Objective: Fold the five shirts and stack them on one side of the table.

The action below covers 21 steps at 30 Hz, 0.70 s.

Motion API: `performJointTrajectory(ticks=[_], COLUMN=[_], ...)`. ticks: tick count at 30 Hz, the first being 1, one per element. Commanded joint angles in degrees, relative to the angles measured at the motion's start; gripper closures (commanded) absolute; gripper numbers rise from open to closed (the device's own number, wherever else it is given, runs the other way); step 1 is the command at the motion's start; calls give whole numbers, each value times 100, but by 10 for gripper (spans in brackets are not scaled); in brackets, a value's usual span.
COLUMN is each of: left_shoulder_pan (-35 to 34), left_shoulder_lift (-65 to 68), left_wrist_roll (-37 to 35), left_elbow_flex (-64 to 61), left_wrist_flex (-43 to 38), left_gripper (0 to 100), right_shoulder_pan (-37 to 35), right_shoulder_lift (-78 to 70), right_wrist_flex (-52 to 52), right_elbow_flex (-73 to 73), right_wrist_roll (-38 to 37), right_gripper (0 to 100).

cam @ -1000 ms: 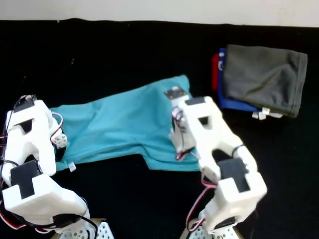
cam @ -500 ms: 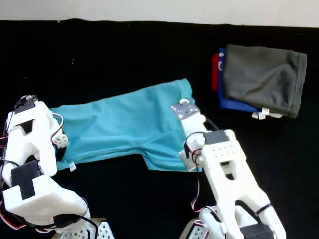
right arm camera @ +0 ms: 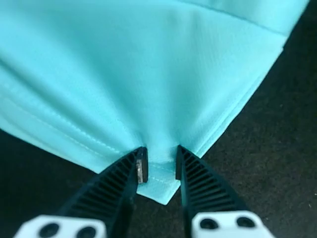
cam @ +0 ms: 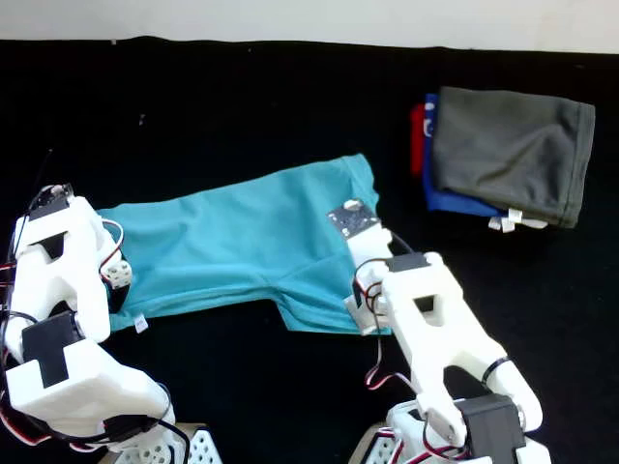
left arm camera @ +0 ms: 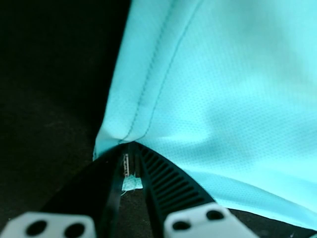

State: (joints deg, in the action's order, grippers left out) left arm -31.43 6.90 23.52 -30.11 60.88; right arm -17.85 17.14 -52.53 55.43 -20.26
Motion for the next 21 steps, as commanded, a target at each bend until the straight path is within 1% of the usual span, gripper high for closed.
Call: performJointTrajectory(ticks=[1, 6, 10, 16, 18, 20, 21], left_shoulder_pan=[-66, -40, 22, 4, 22, 22, 22], left_shoulder_lift=[-75, -75, -75, -84, -84, -101, -163], left_wrist_roll=[-26, -18, -18, -18, -18, -18, -18], left_elbow_flex=[-13, 13, 127, 532, 655, 716, 699], left_wrist_flex=[-114, -62, 237, 835, 1090, 1240, 1257], left_gripper=[992, 992, 992, 992, 992, 992, 992], right_shoulder_pan=[277, 725, 760, 479, 242, -145, -347], right_shoulder_lift=[110, 857, 1332, 1938, 1930, 1719, 1578], right_wrist_flex=[-330, -365, -558, -963, -927, -927, -927], right_elbow_flex=[22, 22, 13, -347, -382, -409, -418], right_wrist_roll=[-237, -501, -501, -475, -448, -290, -264], right_gripper=[890, 890, 890, 891, 929, 998, 988])
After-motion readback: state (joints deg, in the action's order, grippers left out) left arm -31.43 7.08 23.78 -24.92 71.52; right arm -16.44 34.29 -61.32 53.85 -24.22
